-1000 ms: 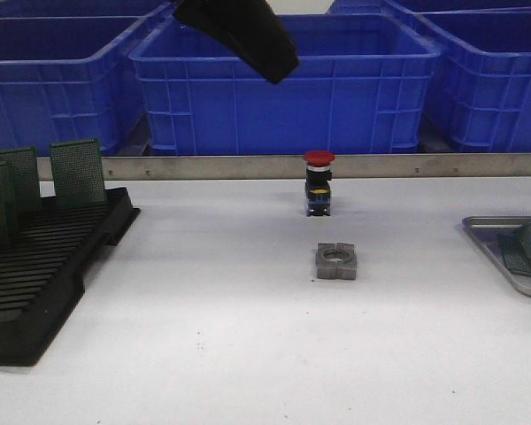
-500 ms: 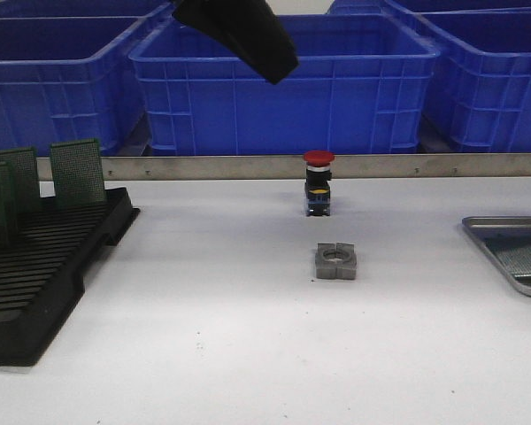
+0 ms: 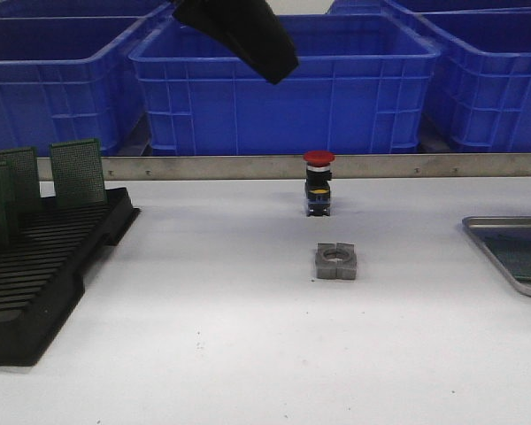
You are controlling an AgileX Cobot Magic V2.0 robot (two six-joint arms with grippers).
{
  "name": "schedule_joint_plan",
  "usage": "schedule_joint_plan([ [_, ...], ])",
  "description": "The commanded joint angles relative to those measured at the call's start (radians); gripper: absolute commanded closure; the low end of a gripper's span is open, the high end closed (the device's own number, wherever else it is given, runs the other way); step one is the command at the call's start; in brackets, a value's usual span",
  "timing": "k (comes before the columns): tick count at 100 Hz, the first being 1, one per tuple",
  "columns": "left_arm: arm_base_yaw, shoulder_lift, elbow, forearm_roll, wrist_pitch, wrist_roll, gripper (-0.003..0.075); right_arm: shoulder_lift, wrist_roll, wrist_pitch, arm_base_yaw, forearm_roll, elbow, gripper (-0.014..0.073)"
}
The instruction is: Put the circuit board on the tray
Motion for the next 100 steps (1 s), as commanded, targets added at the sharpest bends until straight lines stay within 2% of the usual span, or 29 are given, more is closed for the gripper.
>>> schedule_joint_plan([
  [1, -0.007, -0.047, -0.026, -0.066, 0.035, -0.006, 0.0091, -0.09, -0.006, 0.025, -0.001, 0.043, -0.022, 0.0178],
  [17, -0.007, -0.053, -0.026, -0.066, 0.011, -0.006, 0.0091, -0.149, -0.006, 0.01, -0.001, 0.043, -0.022, 0.0178],
  [33, -0.007, -0.089, -0.026, -0.051, -0.053, -0.087, 0.0091, -0.215, -0.006, -0.004, 0.002, 0.041, -0.021, 0.0178],
  [50, -0.007, -0.162, -0.026, 0.006, -0.114, -0.189, 0.0092, -0.312, -0.007, -0.042, 0.033, 0.039, -0.021, 0.0178],
  [64, 0.0, -0.234, -0.022, 0.08, -0.236, -0.333, 0.0093, -0.412, -0.007, -0.104, 0.089, 0.003, -0.021, 0.0178],
  [71, 0.01, -0.276, -0.001, 0.106, -0.281, -0.361, 0.0093, -0.468, -0.006, -0.137, 0.123, -0.017, -0.021, 0.0178],
  [84, 0.038, -0.373, 0.112, 0.11, -0.399, -0.392, 0.0093, -0.572, -0.006, -0.189, 0.191, -0.033, -0.018, 0.0178],
  [100, 0.094, -0.546, 0.344, 0.11, -0.618, -0.396, 0.0093, -0.704, -0.006, -0.252, 0.283, -0.078, -0.017, 0.0178],
])
